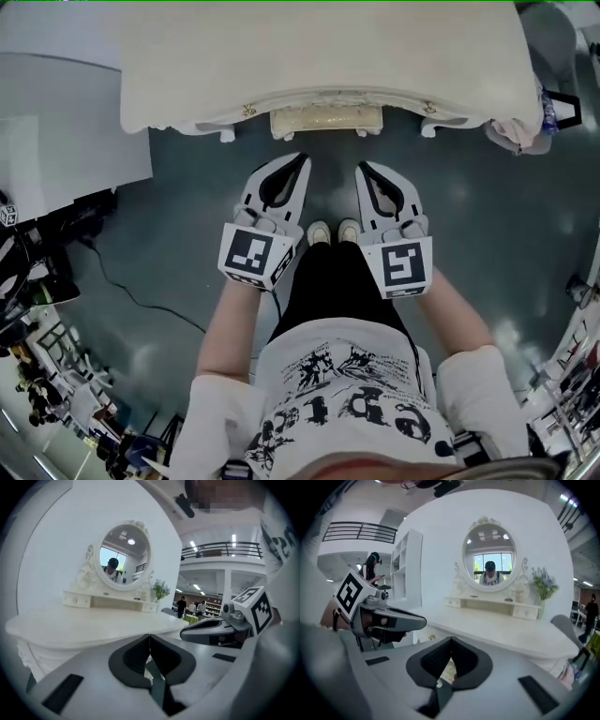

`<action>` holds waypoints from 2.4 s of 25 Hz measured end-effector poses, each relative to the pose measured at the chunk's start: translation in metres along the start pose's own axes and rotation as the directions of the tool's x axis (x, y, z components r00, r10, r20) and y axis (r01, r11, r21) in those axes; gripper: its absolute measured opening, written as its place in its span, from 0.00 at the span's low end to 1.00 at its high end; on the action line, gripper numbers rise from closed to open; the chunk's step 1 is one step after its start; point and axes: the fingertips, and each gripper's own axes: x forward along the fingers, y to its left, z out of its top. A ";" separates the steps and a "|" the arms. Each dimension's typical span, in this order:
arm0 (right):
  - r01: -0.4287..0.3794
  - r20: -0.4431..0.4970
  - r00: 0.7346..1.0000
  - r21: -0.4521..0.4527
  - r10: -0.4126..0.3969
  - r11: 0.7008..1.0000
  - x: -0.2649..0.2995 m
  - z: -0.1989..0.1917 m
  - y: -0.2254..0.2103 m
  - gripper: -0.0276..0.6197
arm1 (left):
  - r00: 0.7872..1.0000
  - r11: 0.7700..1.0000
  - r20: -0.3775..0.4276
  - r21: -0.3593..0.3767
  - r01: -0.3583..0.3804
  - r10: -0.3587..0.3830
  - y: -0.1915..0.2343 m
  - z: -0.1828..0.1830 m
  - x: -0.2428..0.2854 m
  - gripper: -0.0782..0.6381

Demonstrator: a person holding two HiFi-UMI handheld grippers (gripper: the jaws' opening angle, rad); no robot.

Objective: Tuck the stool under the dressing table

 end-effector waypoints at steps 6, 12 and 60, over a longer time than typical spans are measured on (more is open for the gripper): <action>0.037 0.219 0.976 -0.139 -0.006 0.990 -0.065 0.121 -0.007 0.07 | 0.989 0.996 0.141 0.087 0.035 -0.047 -0.033 0.112 -0.051 0.14; 0.057 0.366 0.930 -0.114 -0.012 0.992 -0.117 0.211 -0.007 0.07 | 0.961 0.983 0.276 0.181 -0.022 -0.030 -0.056 0.209 -0.100 0.14; -0.043 0.425 0.902 -0.090 0.078 0.995 -0.182 0.247 -0.010 0.07 | 0.946 0.976 0.320 0.188 -0.109 0.044 -0.073 0.258 -0.149 0.14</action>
